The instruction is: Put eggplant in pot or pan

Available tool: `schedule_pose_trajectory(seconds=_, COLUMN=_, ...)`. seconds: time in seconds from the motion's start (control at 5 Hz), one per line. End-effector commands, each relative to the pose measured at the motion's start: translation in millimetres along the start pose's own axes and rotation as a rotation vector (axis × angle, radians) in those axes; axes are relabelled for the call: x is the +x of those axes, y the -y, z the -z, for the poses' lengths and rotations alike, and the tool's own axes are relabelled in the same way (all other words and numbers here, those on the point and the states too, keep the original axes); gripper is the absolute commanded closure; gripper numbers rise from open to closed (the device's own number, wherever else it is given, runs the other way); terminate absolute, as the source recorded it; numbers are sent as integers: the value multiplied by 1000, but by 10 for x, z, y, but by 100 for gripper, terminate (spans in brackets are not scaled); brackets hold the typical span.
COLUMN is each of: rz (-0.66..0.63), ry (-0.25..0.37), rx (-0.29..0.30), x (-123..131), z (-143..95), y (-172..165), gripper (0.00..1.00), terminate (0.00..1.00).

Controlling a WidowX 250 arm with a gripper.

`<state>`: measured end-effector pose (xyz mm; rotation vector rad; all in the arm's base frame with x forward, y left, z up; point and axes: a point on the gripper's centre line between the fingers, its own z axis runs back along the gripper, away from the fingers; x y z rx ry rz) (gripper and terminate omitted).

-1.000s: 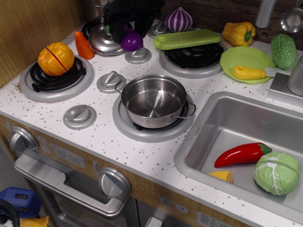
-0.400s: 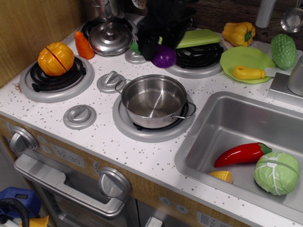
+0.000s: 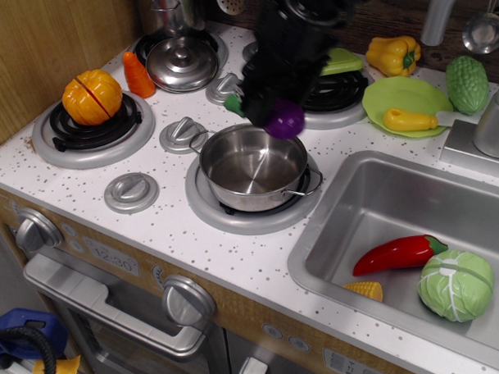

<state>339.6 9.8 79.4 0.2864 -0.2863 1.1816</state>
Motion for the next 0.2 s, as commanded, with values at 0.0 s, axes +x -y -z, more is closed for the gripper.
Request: schedule_pose_trajectory(seconds=0.0, rz=-35, ry=33, rx=-70, x=123, z=-181, y=-20, gripper=0, terminate=100)
